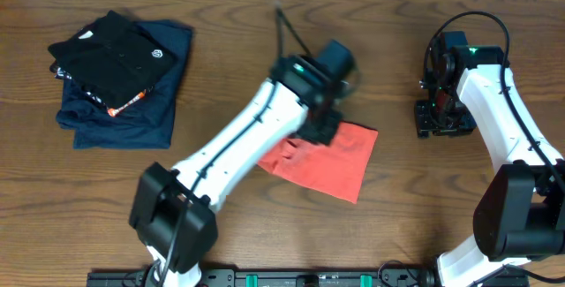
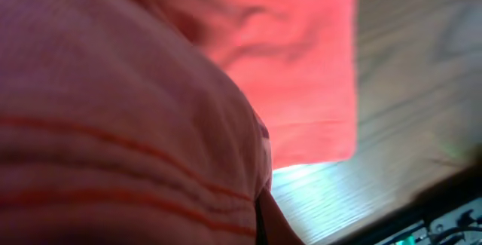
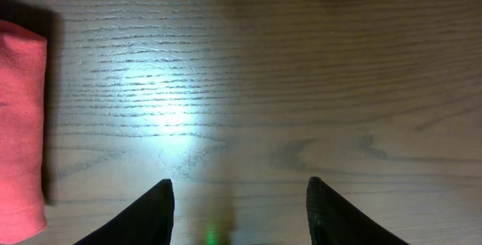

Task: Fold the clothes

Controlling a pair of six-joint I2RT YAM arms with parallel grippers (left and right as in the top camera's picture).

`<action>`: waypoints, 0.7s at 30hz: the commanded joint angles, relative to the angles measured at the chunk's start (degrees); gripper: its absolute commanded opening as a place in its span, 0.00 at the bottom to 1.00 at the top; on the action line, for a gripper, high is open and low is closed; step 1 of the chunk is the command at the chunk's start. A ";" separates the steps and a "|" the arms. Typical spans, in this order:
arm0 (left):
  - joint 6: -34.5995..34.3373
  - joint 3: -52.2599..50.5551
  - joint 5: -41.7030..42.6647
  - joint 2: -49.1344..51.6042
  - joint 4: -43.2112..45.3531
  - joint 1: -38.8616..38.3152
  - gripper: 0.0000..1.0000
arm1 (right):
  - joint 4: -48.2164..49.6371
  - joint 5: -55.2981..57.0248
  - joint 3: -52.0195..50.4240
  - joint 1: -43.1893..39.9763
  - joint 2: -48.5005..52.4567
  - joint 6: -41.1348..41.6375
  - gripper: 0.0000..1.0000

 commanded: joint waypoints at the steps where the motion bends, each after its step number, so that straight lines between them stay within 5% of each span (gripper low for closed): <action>1: -0.79 0.37 -0.76 1.90 0.85 -2.12 0.06 | -0.09 0.33 0.85 -0.31 -1.20 -0.70 0.54; 21: -0.98 0.33 -0.70 4.07 2.01 -8.57 0.06 | 0.15 -0.94 0.85 -0.31 -1.20 -0.70 0.55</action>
